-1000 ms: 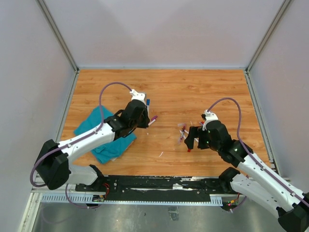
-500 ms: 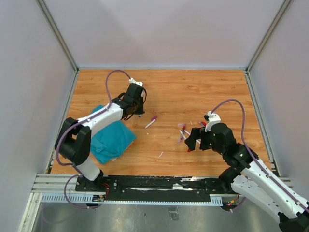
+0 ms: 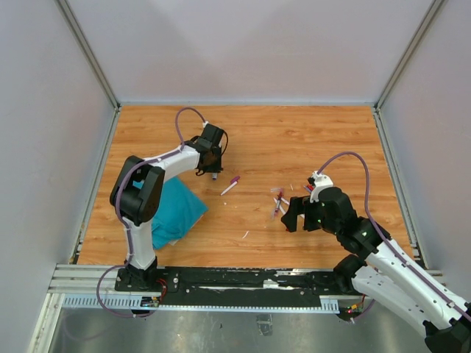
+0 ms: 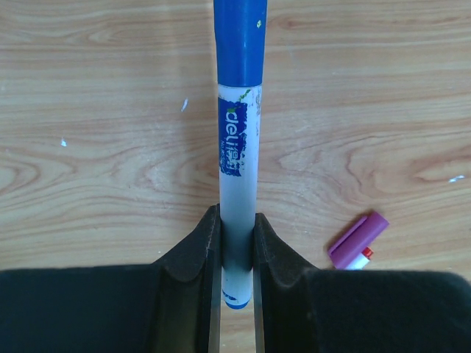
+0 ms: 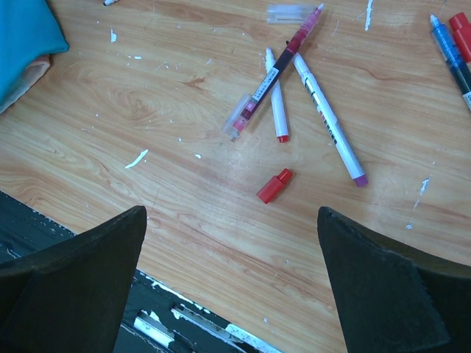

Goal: Insert the pens into the pen caps
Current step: Place the pen at the center of the board.

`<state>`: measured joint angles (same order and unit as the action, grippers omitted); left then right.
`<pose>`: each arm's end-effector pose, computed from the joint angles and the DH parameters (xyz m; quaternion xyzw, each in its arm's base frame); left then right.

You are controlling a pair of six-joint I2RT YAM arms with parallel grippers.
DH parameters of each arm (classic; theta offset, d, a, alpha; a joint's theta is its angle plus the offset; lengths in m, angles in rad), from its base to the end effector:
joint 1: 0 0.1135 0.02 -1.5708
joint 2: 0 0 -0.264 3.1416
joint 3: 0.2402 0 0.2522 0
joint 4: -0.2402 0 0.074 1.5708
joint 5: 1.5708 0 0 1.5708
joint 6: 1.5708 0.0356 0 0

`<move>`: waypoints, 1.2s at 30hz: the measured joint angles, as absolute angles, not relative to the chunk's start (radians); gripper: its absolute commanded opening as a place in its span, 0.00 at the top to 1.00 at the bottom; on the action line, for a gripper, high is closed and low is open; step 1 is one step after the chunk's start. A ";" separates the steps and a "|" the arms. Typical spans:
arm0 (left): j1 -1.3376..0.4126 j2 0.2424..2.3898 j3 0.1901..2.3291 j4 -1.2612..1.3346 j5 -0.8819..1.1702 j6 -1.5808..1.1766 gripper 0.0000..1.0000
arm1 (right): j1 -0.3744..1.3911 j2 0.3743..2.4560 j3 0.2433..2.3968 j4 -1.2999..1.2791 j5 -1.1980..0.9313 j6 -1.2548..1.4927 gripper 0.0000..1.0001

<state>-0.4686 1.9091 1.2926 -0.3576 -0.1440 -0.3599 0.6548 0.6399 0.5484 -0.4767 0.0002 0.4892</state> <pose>0.3624 -0.1777 0.1795 0.0307 0.9531 -0.0551 0.2961 0.1190 0.0914 0.2495 -0.0725 0.8740 0.2601 0.4041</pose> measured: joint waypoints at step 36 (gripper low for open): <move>-0.469 1.958 1.298 -0.355 -0.157 -0.416 0.73 | 0.655 0.713 0.546 -0.492 0.000 0.490 0.00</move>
<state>-0.4686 1.9583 1.2980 -0.3550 -0.1566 -0.4156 0.6548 0.7128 0.5461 -0.4923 -0.0002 0.4896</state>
